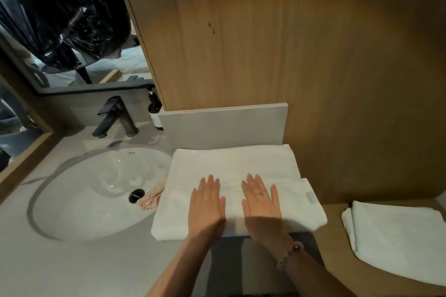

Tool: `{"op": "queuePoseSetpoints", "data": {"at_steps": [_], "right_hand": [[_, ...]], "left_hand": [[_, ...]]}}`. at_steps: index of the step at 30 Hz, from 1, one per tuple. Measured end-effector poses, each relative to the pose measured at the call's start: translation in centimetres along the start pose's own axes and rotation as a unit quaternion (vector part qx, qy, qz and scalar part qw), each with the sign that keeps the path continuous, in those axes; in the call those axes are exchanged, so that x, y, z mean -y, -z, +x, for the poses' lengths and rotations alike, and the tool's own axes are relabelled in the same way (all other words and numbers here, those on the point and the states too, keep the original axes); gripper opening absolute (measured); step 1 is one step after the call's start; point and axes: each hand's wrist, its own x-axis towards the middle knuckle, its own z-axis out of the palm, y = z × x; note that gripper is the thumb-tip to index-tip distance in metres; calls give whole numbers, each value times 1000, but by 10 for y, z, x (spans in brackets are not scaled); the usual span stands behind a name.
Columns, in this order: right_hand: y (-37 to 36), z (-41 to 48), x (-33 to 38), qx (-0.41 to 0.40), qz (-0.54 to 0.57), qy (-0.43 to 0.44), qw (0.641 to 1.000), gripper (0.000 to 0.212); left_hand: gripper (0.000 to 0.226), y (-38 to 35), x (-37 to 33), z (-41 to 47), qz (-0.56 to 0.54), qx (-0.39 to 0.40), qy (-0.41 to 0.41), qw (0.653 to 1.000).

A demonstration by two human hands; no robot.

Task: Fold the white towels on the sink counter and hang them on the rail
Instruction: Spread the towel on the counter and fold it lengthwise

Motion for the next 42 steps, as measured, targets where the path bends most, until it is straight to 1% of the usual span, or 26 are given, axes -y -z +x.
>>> {"op": "queuePoseSetpoints", "data": {"at_steps": [2,4,6,9,10,11,12,13,14,15,16,17,18,19,20,23,25,29,34,36,39,41,42], "right_hand": [[-13,-4,5,43,-8,18,999,59],[-19,-5,0,52,-20,41,998,54],[-18,-4,-3,63,-24,55,996,53],[-17,-4,-6,68,-21,73,995,65],[-17,-4,-9,66,-19,79,994,66],[-17,-3,-14,67,-12,78,995,65],[-14,-3,-18,69,-3,72,995,66],[-9,-2,-23,77,2,64,995,69],[-4,-1,-26,84,-7,56,995,77],[0,1,-30,78,-21,56,995,90],[1,2,-36,67,-21,52,996,101],[3,2,-42,90,-8,25,996,106],[7,2,-47,111,-1,1,994,108],[10,2,-50,115,-4,-16,993,110],[12,2,-54,113,-9,-31,993,109],[12,0,-64,101,-31,-72,992,80],[14,0,-70,103,-47,-101,988,71],[21,-1,-77,104,-46,-142,983,71],[26,6,-75,107,-36,-154,982,71],[31,14,-79,69,-4,-169,983,62],[42,30,-88,-6,31,-202,979,47],[50,44,-91,-30,27,-219,975,39],[56,51,-91,-29,34,-233,972,35]], "left_hand": [[55,-10,-6,-4,14,70,32,997],[56,-16,1,-5,43,104,30,993],[57,-17,8,-4,65,127,18,990],[58,-20,13,-3,82,130,2,988],[60,-21,16,-3,81,127,-2,989],[65,-22,19,-3,81,127,-4,989],[75,-22,23,-3,78,123,-3,989],[88,-20,27,-4,75,117,4,990],[94,-17,30,-5,74,114,15,991],[88,-16,35,-5,74,114,28,990],[76,-14,39,-5,73,116,44,990],[67,-11,43,-5,68,117,60,989],[62,-8,47,-5,64,115,71,989],[60,-5,51,-5,62,112,81,988],[59,-3,56,-6,63,109,89,988],[57,2,67,-9,64,102,107,987],[58,2,71,-9,65,97,113,987],[60,2,70,-9,64,89,120,987],[66,8,70,3,62,99,163,980],[61,17,71,16,69,107,168,977],[42,36,74,36,70,109,148,981],[37,46,75,48,54,102,152,982],[35,49,76,53,36,87,158,983]]}}
